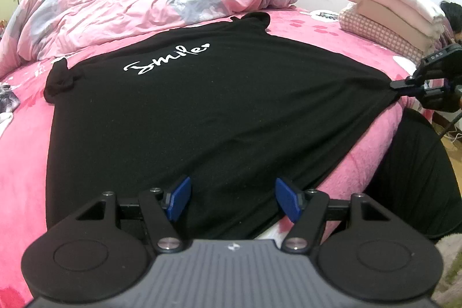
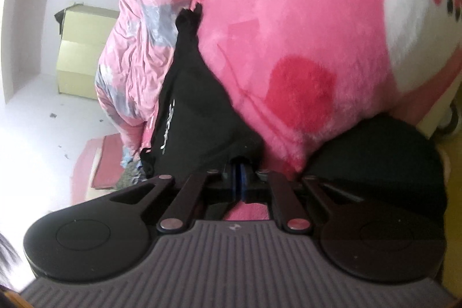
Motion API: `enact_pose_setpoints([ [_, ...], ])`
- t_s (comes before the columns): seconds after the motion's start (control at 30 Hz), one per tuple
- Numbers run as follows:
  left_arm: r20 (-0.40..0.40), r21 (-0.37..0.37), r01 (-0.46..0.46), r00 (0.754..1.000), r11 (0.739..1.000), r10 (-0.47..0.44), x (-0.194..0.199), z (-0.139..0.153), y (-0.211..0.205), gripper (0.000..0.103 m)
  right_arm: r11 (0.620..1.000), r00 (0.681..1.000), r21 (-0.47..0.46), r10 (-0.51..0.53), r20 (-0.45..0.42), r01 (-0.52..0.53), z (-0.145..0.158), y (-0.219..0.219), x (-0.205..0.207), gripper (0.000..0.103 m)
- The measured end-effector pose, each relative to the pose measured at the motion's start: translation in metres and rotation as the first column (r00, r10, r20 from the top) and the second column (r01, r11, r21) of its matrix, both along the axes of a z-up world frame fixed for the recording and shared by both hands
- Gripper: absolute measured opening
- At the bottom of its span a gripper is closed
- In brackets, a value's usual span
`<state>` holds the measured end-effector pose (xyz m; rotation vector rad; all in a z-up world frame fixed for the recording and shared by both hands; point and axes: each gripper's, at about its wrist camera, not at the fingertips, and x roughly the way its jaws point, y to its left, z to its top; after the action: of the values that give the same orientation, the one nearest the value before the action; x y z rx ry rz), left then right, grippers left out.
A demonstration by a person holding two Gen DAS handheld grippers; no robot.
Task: Fold clothes
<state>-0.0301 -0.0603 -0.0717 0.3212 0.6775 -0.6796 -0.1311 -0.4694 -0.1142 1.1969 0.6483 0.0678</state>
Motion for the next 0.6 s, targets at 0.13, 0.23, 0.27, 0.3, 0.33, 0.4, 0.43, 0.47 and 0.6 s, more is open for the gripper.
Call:
enact_pose_setpoints([
  [0.13, 0.012, -0.004, -0.012, 1.000, 1.000, 0.012, -0.001, 0.002, 0.001, 0.066, 0.995, 1.000, -0.100, -0.014, 0.017, 0.016, 0.014, -0.002, -0.016, 0.019],
  [0.23, 0.046, -0.035, -0.039, 0.998, 0.999, 0.041, -0.006, 0.010, 0.008, 0.066, 0.983, 0.999, -0.180, -0.037, 0.040, 0.043, 0.030, -0.005, -0.027, 0.026],
  [0.27, 0.059, -0.048, -0.048, 0.997, 0.998, 0.051, -0.009, 0.013, 0.011, 0.066, 0.972, 0.998, -0.229, -0.040, 0.049, 0.050, 0.036, -0.004, -0.028, 0.026],
  [0.3, 0.070, -0.063, -0.057, 0.996, 0.996, 0.061, -0.011, 0.016, 0.014, 0.066, 0.959, 0.997, -0.277, -0.042, 0.059, 0.057, 0.044, -0.004, -0.030, 0.026],
  [0.33, 0.076, -0.082, -0.065, 0.995, 0.994, 0.072, -0.013, 0.020, 0.017, 0.066, 0.943, 0.996, -0.326, -0.040, 0.073, 0.062, 0.052, -0.002, -0.030, 0.026],
  [0.4, 0.083, -0.126, -0.071, 0.993, 0.990, 0.082, -0.017, 0.026, 0.020, 0.066, 0.918, 0.994, -0.391, -0.031, 0.100, 0.068, 0.064, 0.000, -0.027, 0.026],
  [0.43, 0.081, -0.147, -0.063, 0.994, 0.987, 0.076, -0.017, 0.028, 0.019, 0.066, 0.904, 0.993, -0.422, -0.021, 0.116, 0.068, 0.069, 0.003, -0.023, 0.026],
  [0.47, 0.078, -0.162, -0.049, 0.995, 0.986, 0.062, -0.018, 0.029, 0.015, 0.063, 0.890, 0.992, -0.452, -0.008, 0.128, 0.066, 0.074, 0.006, -0.019, 0.026],
  [0.6, 0.063, -0.175, 0.086, 0.995, 0.981, -0.076, -0.020, 0.027, -0.019, 0.036, 0.813, 0.986, -0.582, 0.084, 0.142, 0.015, 0.086, 0.024, 0.007, 0.026],
])
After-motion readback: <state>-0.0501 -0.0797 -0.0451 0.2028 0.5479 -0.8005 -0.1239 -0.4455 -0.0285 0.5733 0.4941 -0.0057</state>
